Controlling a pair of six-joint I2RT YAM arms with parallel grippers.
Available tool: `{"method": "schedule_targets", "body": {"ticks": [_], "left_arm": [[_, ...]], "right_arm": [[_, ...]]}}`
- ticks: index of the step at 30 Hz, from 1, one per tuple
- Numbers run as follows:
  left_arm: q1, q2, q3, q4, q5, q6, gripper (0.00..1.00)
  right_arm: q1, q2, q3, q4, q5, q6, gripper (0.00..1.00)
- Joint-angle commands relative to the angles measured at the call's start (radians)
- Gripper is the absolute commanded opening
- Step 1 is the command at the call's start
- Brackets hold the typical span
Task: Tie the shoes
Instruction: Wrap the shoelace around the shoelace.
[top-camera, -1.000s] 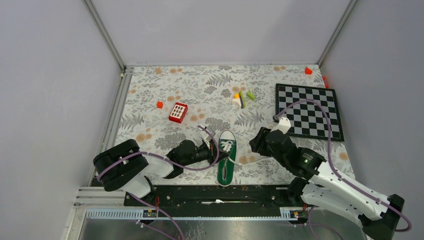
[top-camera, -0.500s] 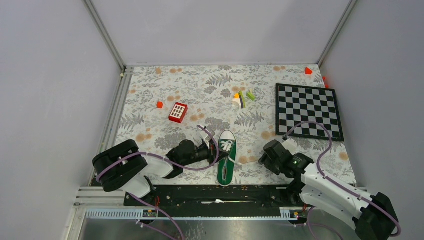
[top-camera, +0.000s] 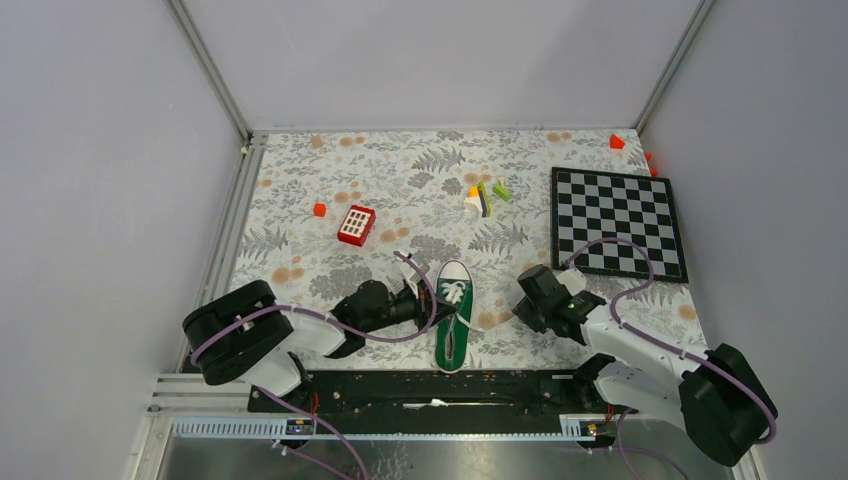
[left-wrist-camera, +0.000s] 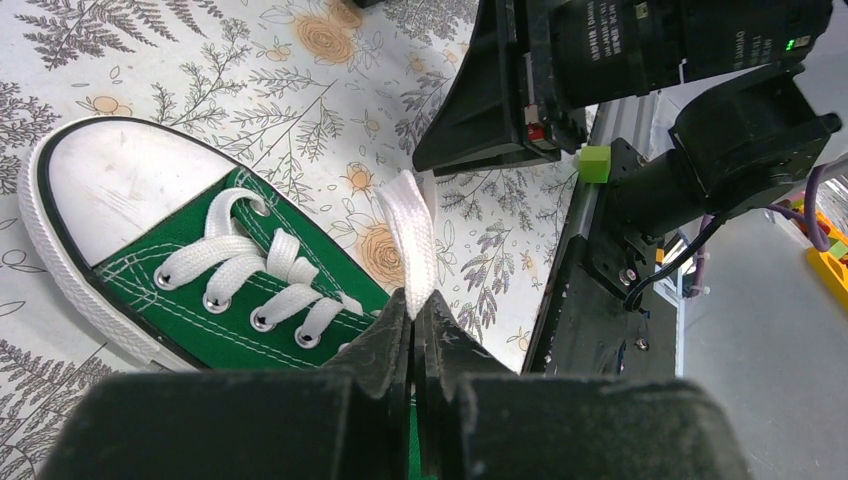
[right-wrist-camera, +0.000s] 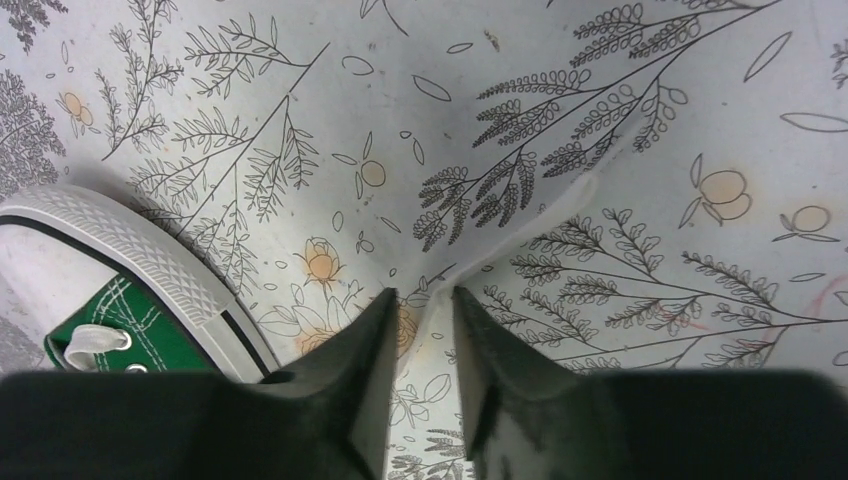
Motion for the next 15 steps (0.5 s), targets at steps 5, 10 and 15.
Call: {"method": "schedule_targets", "body": {"ticks": [5,10,15], "left_arm": [[-0.001,-0.048,-0.002,0.060,0.036,0.022,0.00],[-0.002,-0.038,0.000,0.072,0.039,0.010,0.00],[-0.002,-0.036,-0.004,0.078,0.044,0.006,0.00]], "right_arm": [[-0.005,0.034,0.006,-0.079,0.007,-0.023,0.31],[-0.006,0.091,0.031,-0.106,0.022,-0.071,0.51],[-0.006,0.221,0.090,-0.142,0.034,-0.132,0.45]]}}
